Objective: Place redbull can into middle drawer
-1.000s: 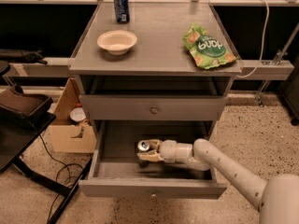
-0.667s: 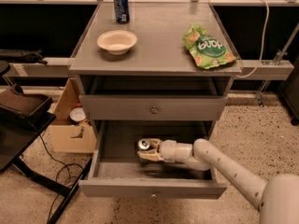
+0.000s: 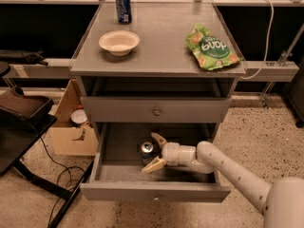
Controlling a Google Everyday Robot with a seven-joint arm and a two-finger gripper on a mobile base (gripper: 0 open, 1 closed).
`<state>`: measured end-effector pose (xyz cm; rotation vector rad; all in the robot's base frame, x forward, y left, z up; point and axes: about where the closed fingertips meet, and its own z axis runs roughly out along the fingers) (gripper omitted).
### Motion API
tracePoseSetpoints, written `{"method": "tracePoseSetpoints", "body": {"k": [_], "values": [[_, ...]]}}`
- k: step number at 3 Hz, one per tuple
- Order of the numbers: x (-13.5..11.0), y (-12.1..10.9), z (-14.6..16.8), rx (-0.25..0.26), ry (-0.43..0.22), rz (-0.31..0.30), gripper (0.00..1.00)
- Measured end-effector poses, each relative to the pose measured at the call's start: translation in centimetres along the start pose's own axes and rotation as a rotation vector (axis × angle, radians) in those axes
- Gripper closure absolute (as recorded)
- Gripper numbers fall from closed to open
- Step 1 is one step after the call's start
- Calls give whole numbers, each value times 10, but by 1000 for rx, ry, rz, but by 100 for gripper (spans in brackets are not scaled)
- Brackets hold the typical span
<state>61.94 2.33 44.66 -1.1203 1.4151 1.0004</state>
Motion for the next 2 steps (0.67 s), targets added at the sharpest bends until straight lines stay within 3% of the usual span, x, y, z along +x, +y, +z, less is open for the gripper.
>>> {"method": "tracePoseSetpoints", "body": {"k": [2], "values": [[-16,-10,-4,-28,-29,-13,0]]}}
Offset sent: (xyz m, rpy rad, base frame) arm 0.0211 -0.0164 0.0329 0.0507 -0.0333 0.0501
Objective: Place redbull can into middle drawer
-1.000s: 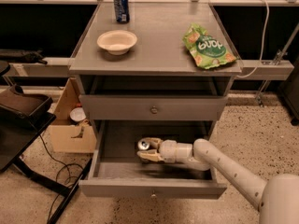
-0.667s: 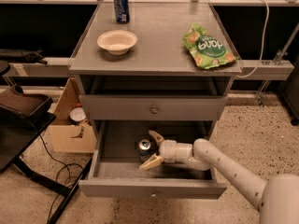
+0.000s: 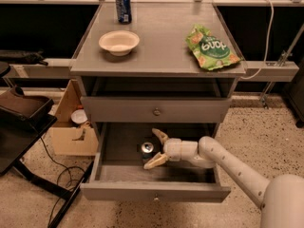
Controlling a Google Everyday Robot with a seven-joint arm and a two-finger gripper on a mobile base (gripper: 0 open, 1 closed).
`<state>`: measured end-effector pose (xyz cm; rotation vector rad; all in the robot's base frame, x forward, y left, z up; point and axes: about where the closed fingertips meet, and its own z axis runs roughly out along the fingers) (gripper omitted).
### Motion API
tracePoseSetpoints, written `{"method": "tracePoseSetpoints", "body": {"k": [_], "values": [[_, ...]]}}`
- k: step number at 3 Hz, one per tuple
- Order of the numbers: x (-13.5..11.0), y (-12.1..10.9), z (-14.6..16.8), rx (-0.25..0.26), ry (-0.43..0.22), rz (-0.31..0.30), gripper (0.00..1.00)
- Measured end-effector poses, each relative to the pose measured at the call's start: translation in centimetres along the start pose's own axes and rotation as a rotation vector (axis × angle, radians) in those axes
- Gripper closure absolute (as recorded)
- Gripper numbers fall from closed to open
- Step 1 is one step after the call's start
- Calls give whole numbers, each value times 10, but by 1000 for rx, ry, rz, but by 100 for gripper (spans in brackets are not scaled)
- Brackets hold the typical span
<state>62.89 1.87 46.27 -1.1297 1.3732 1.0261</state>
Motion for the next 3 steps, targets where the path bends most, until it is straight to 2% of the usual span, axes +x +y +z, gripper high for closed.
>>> {"method": "tracePoseSetpoints", "body": {"k": [1,2,3], "values": [[-51,-2,-31,-106,31,-48,0],[-66,5,-44,-132,61,-53,3],[-89,28,-77,-160,180,7,26]]}}
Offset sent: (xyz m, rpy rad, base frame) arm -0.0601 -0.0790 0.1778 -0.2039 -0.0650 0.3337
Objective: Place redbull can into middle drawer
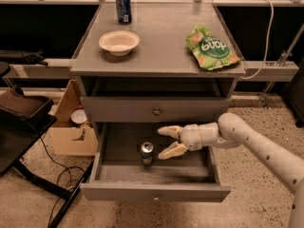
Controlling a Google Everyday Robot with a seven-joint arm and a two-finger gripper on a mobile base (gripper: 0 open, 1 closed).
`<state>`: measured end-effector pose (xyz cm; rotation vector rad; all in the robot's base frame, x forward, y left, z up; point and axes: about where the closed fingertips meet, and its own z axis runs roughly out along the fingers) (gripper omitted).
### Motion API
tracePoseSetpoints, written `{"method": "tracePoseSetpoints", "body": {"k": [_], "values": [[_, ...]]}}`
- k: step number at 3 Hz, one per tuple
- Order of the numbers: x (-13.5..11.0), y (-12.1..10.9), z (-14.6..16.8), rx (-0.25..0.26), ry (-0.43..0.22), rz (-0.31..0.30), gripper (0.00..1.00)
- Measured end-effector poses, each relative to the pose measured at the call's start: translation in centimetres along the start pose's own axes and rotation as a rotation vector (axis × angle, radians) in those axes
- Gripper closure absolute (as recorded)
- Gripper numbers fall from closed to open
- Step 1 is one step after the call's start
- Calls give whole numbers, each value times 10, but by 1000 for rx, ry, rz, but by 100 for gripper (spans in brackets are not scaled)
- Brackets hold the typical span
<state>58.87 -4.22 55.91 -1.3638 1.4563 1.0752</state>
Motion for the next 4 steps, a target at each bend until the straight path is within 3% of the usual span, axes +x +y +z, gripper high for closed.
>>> {"method": "tracePoseSetpoints", "body": {"k": [1,2,3,4], "values": [[5,17,-11,-93,103,59,49],[-15,27,-32,-93,183,49,72],[-48,65,-67,-6,291,27,96],[-93,125,-104,112,430,-8,100]]}}
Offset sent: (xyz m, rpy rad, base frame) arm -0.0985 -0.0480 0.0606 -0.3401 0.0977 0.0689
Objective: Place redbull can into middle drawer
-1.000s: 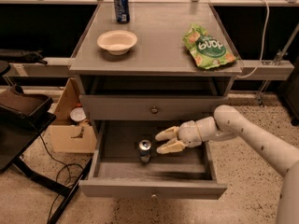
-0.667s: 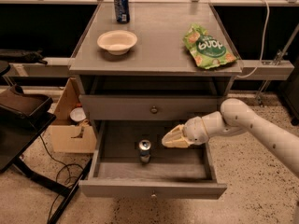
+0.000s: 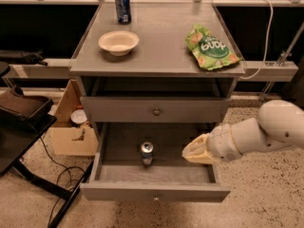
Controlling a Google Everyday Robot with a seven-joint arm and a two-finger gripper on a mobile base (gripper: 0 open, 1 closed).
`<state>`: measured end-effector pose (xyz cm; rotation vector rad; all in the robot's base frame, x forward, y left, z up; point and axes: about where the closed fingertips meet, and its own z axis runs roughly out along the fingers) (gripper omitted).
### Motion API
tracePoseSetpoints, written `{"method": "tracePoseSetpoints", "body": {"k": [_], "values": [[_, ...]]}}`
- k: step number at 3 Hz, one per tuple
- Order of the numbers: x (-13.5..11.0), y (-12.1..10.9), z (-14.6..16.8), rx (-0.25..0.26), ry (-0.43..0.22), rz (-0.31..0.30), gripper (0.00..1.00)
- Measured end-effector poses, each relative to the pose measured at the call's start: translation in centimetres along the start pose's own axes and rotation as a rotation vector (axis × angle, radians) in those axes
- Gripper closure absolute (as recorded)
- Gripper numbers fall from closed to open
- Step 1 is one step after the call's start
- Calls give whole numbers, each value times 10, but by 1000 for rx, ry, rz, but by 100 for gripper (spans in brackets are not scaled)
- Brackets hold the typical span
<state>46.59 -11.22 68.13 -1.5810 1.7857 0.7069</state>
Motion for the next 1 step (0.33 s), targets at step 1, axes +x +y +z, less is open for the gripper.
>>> {"method": "tracePoseSetpoints", "body": {"k": [1], "values": [[-35,21,-45,100,95,-50,100]]}}
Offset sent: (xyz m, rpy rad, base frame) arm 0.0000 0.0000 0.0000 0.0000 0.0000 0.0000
